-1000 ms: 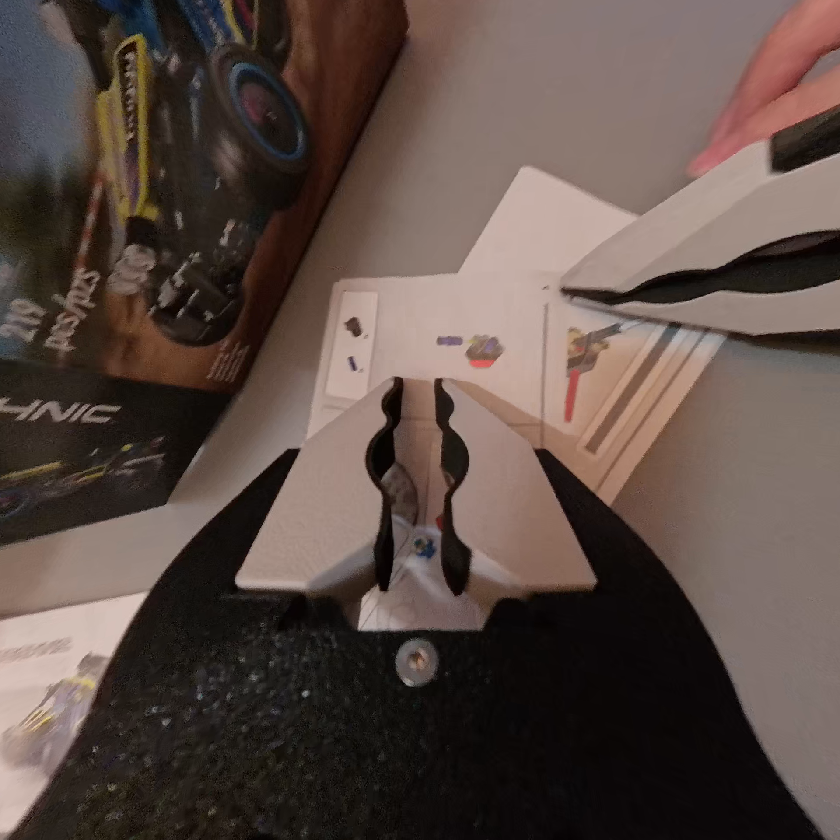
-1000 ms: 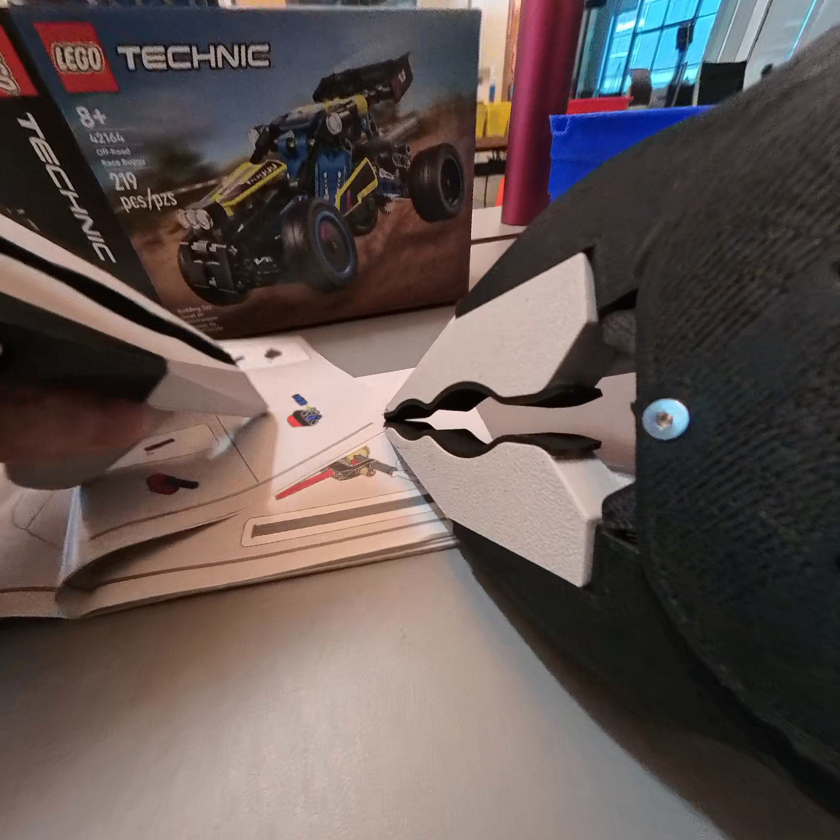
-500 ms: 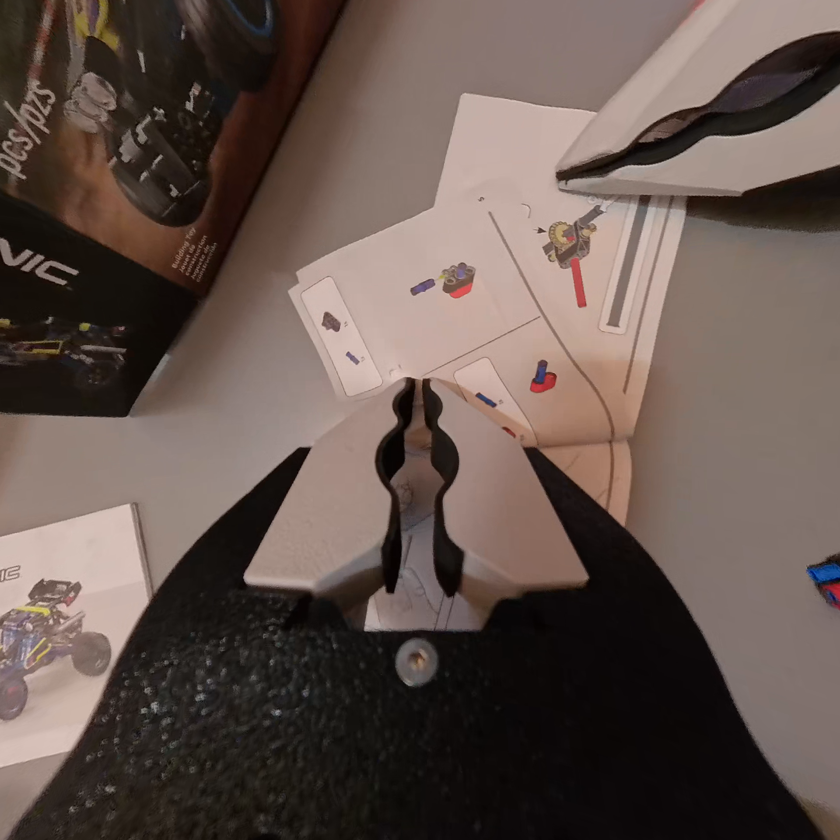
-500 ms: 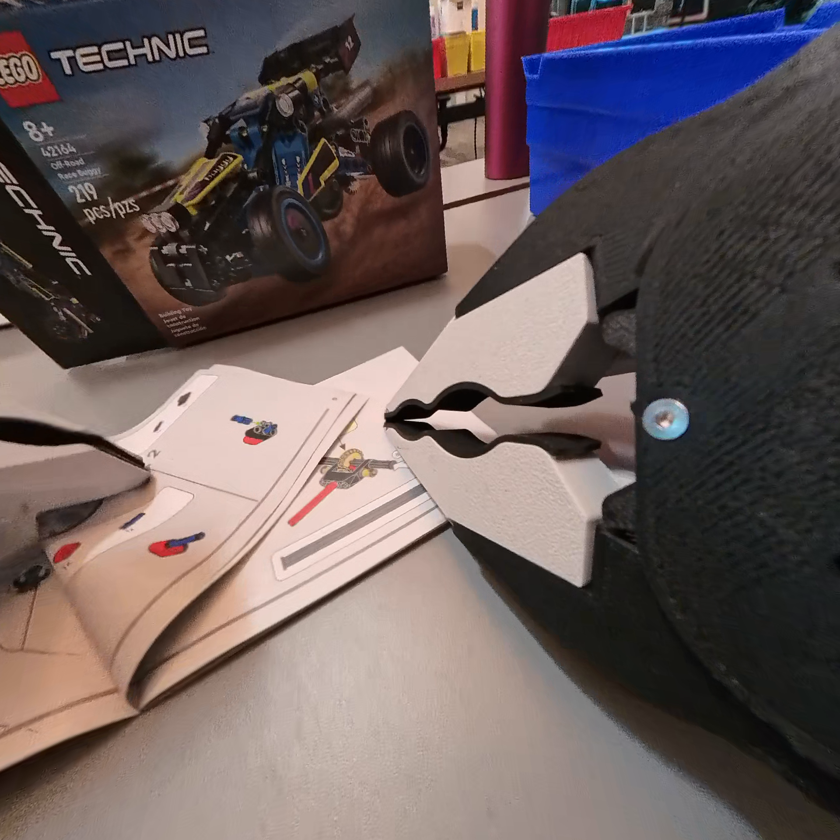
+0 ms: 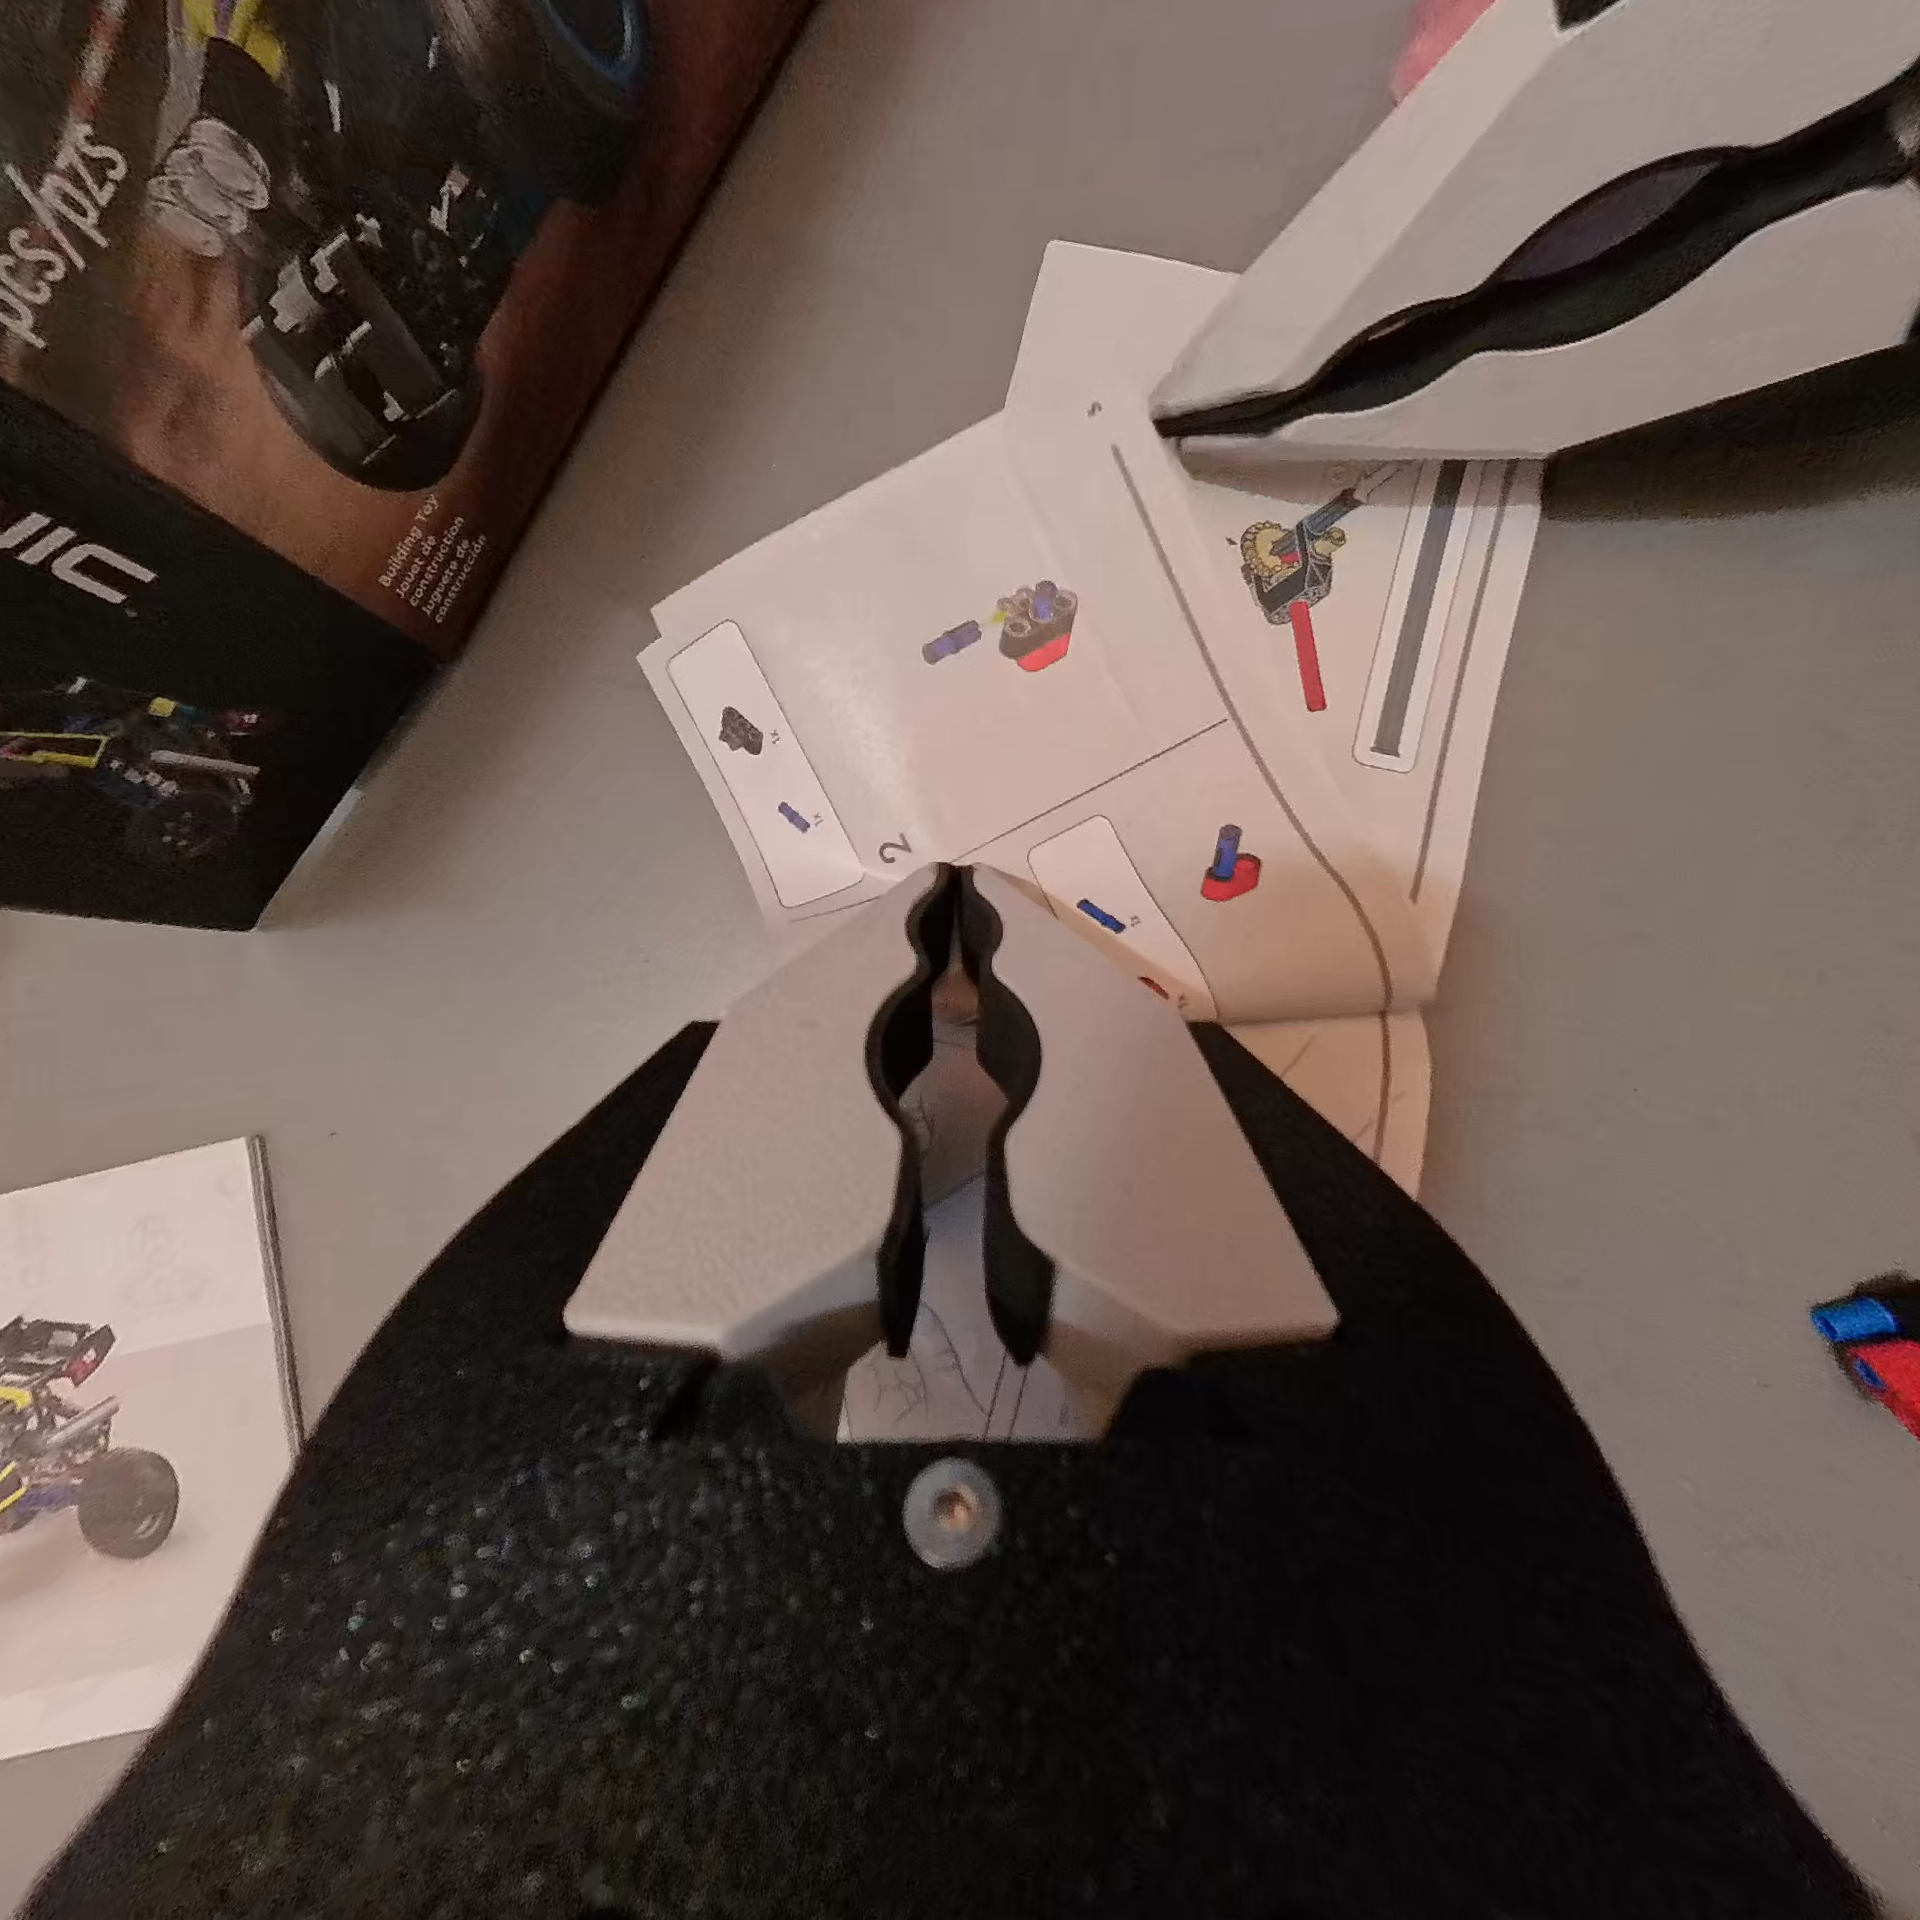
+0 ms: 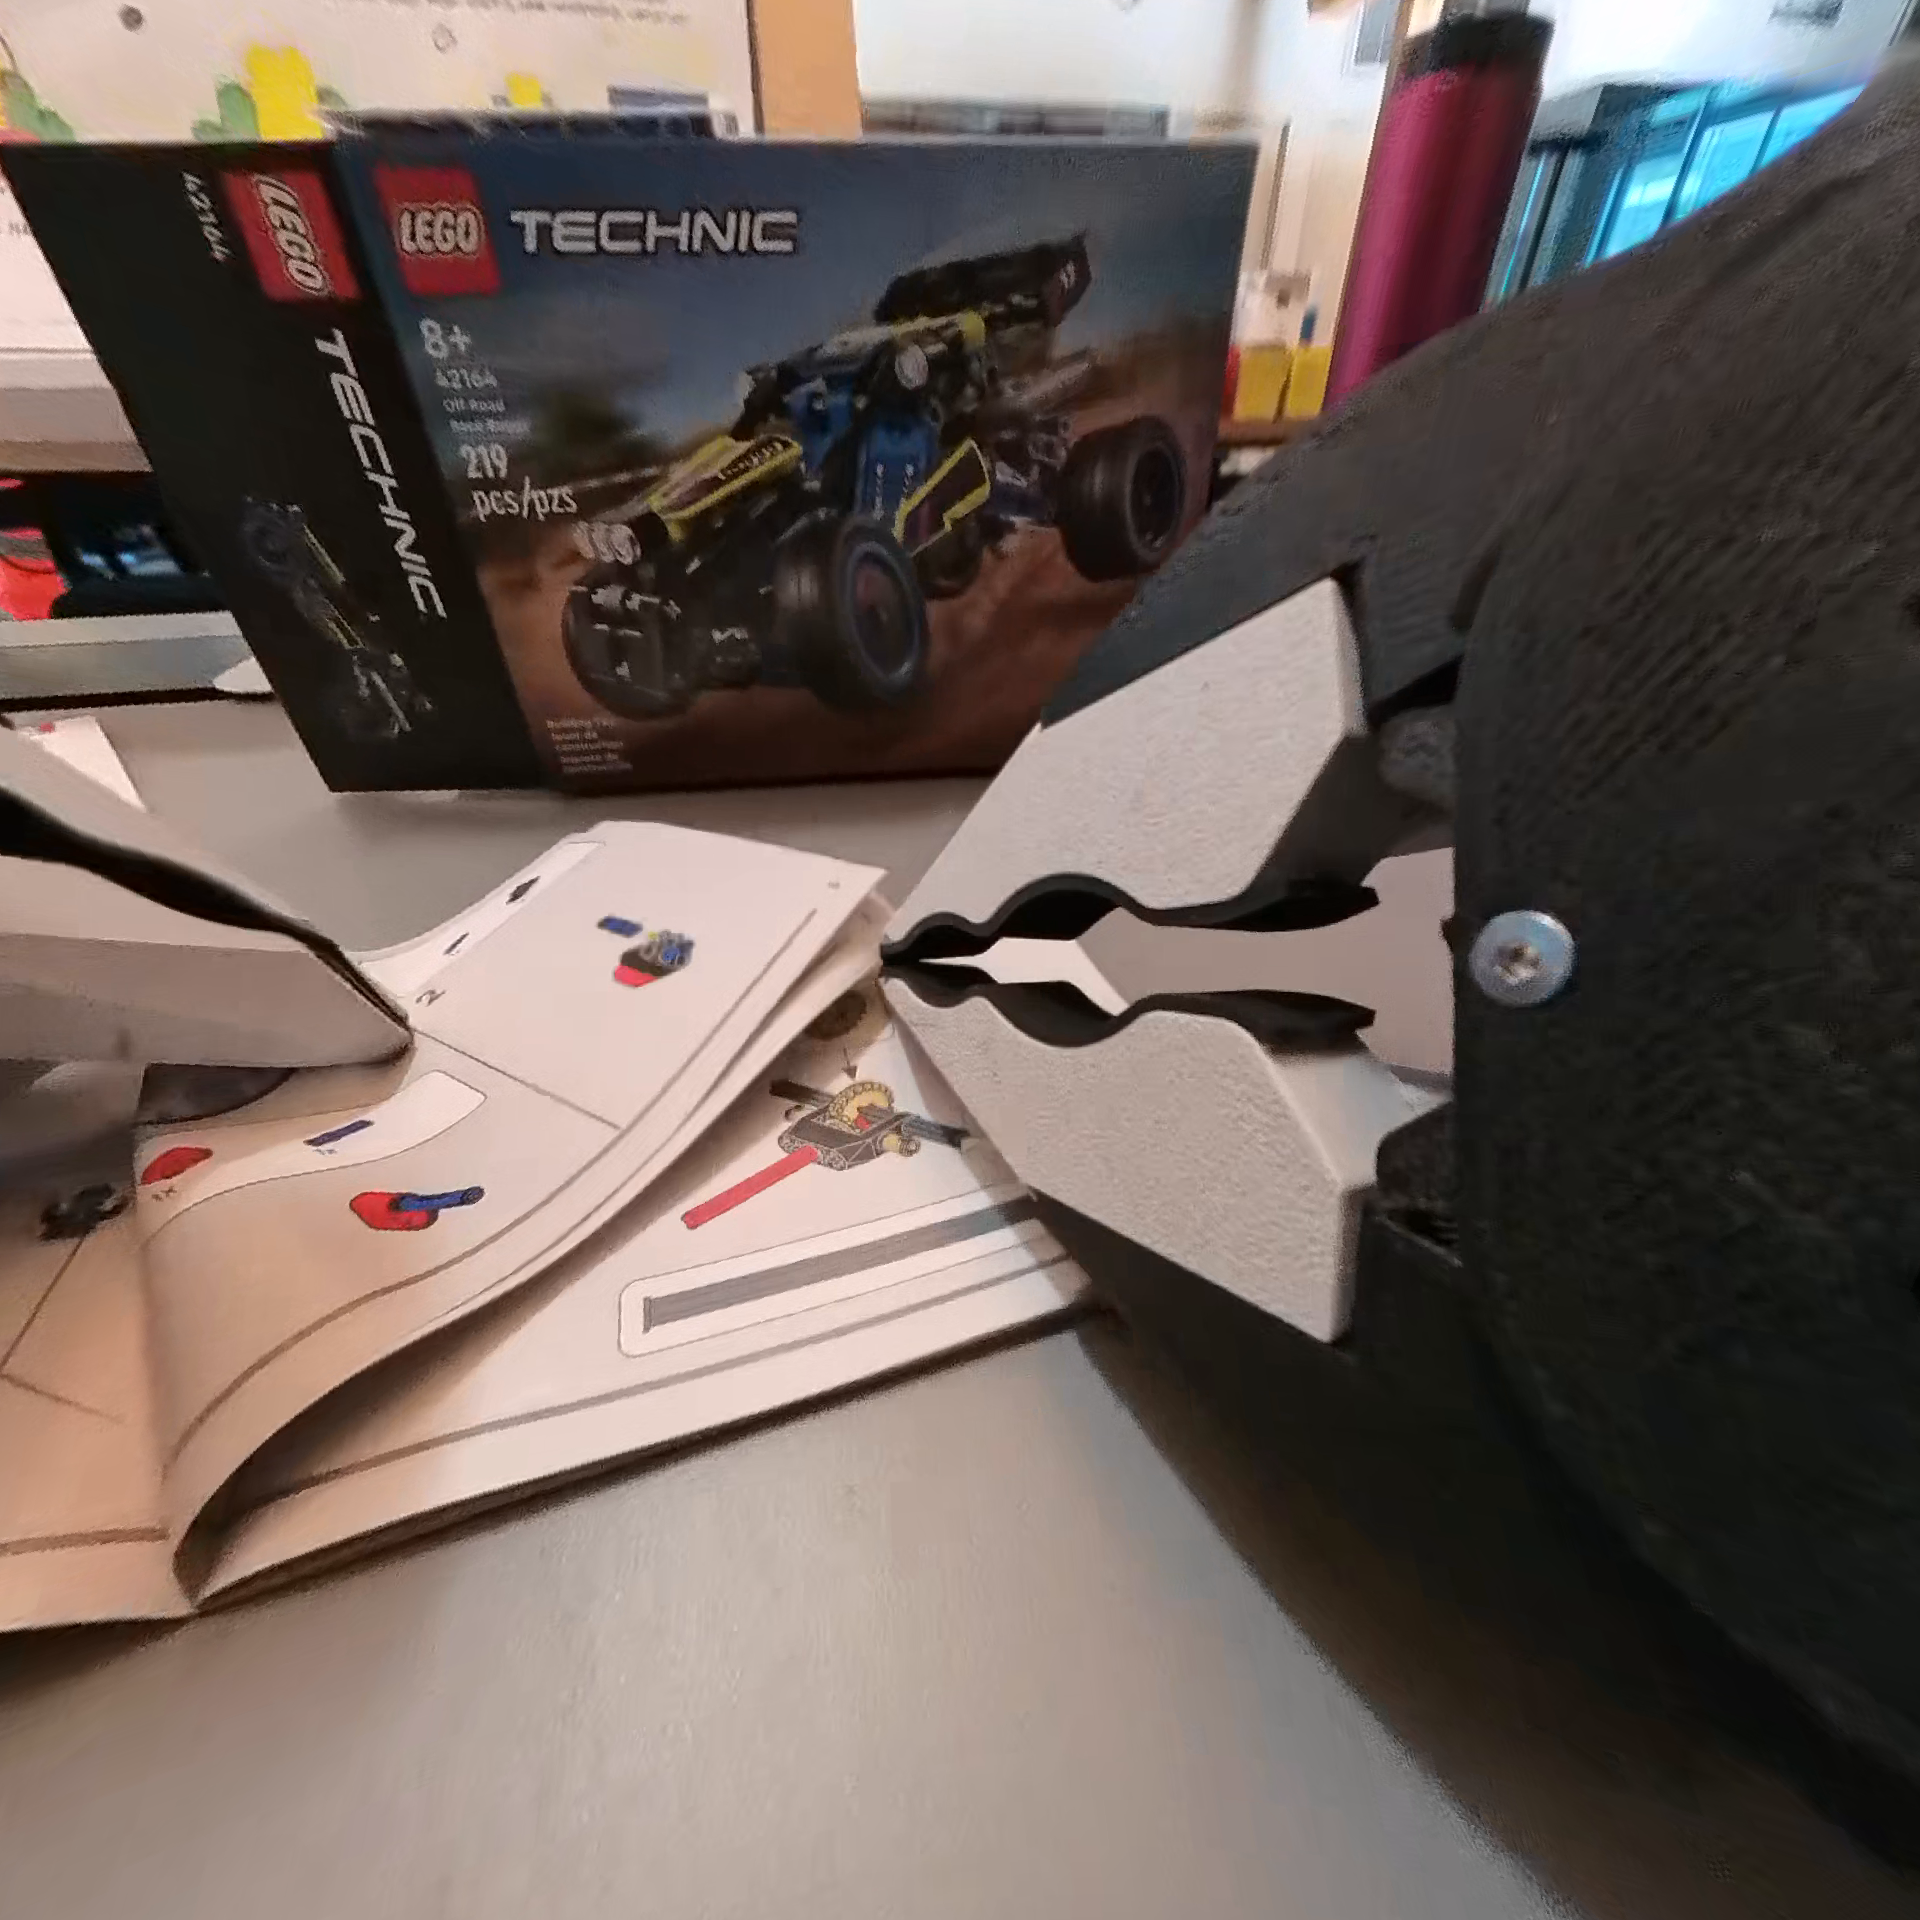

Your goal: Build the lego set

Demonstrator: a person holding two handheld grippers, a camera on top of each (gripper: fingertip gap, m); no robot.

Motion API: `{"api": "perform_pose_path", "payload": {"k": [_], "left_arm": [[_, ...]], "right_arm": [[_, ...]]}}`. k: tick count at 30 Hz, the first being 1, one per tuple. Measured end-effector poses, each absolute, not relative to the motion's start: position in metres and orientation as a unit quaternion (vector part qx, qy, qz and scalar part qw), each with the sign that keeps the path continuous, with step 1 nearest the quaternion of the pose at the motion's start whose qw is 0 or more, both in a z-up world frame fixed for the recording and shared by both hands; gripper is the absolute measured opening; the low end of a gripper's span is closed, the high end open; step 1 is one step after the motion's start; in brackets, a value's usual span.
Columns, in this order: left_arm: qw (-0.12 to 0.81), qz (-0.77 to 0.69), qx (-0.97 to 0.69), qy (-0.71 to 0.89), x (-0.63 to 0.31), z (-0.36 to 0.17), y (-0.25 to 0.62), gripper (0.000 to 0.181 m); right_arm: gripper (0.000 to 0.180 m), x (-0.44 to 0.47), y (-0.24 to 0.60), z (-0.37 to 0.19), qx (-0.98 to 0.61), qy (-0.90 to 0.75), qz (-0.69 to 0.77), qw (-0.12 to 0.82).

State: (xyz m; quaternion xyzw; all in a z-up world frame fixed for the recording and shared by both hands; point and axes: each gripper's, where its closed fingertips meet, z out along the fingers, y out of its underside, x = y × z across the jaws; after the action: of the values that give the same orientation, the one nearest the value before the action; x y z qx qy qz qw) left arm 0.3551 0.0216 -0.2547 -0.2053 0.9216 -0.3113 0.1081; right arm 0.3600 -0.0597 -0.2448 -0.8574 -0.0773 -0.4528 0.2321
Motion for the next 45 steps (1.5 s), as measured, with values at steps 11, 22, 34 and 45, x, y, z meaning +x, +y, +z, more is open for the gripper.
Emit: {"api": "perform_pose_path", "payload": {"k": [11,22,34,45], "left_arm": [[0.098,-0.315,-0.206,0.921,0.355,-0.255,0.021,0.0],[0.093,-0.321,-0.209,0.919,0.355,-0.255,0.021,0.0],[0.123,-0.314,-0.236,0.911,0.365,-0.251,0.026,0.021],[0.189,-0.317,-0.179,0.912,0.342,-0.215,-0.027,0.046]], "right_arm": [[0.0,0.362,-0.061,-0.247,-0.868,-0.122,-0.442,0.193],[0.0,0.363,-0.054,-0.252,-0.864,-0.148,-0.435,0.204],[0.0,0.36,-0.058,-0.252,-0.864,-0.144,-0.437,0.203],[0.0,0.36,-0.053,-0.252,-0.868,-0.109,-0.42,0.242]]}}
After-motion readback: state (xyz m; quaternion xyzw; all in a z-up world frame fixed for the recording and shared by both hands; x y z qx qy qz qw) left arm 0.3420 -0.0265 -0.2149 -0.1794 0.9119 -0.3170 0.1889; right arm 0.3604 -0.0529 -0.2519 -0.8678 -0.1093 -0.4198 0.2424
